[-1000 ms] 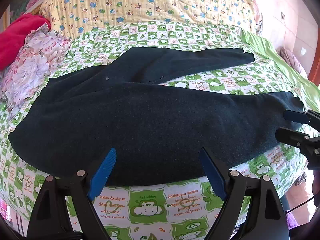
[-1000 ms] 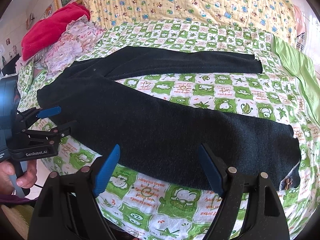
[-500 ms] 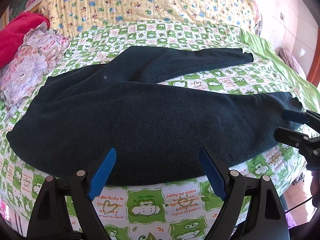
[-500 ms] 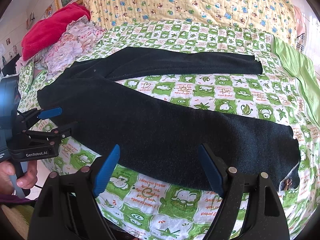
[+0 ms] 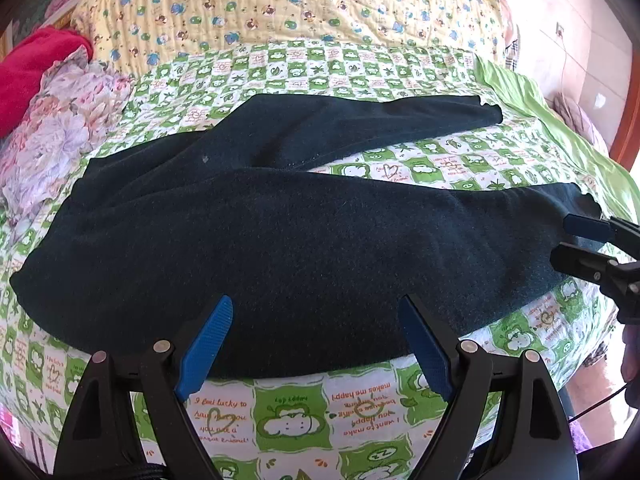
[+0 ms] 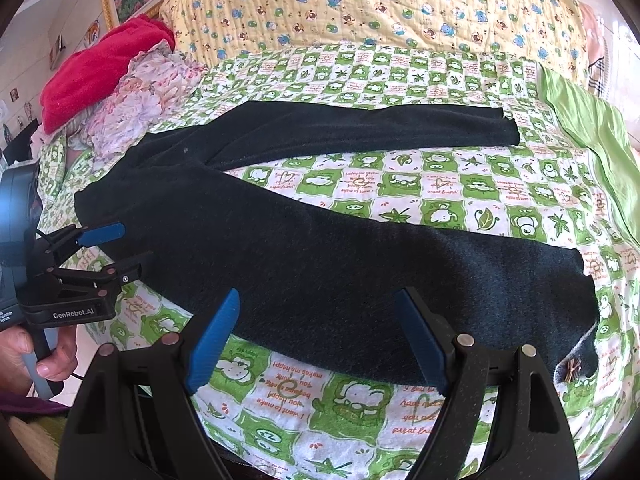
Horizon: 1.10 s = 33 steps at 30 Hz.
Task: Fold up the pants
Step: 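Move both grippers toward the waistband of the dark navy pants, then grasp the waistband edge with the left gripper while the right gripper grasps the other waistband corner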
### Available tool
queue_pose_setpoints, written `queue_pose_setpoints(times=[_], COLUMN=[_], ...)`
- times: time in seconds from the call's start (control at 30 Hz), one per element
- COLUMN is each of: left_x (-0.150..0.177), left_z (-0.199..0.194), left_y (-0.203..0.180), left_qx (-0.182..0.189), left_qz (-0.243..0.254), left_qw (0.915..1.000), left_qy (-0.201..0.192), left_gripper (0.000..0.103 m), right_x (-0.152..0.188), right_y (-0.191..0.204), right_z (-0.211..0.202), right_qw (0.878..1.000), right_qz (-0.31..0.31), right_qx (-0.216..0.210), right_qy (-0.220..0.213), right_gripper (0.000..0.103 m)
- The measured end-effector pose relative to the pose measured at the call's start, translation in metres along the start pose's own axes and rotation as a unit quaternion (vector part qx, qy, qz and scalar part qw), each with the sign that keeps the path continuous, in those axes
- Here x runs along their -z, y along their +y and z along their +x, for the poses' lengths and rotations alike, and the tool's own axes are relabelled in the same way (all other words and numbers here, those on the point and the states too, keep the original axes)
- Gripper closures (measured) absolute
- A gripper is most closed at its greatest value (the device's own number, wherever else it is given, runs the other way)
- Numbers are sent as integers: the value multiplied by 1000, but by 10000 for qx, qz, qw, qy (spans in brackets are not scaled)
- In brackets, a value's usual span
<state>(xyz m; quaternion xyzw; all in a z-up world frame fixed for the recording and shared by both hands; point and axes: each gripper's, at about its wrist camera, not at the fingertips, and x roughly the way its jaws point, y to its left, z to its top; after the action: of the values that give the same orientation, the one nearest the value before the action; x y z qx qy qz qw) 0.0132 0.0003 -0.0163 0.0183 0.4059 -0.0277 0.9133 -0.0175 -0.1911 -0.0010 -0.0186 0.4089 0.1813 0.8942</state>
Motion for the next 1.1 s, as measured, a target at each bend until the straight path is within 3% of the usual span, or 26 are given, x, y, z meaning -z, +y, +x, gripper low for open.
queue_pose_setpoints(times=[0.37,0.67,1.1], left_x=[-14,-40,-110], left_z=[8,17,50], left_y=[2,7,8], left_qx=[53,145,402], left_qz=[124,137,316], left_qw=[9999,9998,9987], left_qy=[-7,-44,12], left_gripper=[17,17,17], right_x=[-10,-38,-98], right_y=[-18,-42,-76], right_z=[2,8,33], right_qw=[9997,9994,9997], right_qz=[230,313,218], right_qx=[-28,65,51], right_qy=[-26,-94,-72], right_gripper=[22,22,22])
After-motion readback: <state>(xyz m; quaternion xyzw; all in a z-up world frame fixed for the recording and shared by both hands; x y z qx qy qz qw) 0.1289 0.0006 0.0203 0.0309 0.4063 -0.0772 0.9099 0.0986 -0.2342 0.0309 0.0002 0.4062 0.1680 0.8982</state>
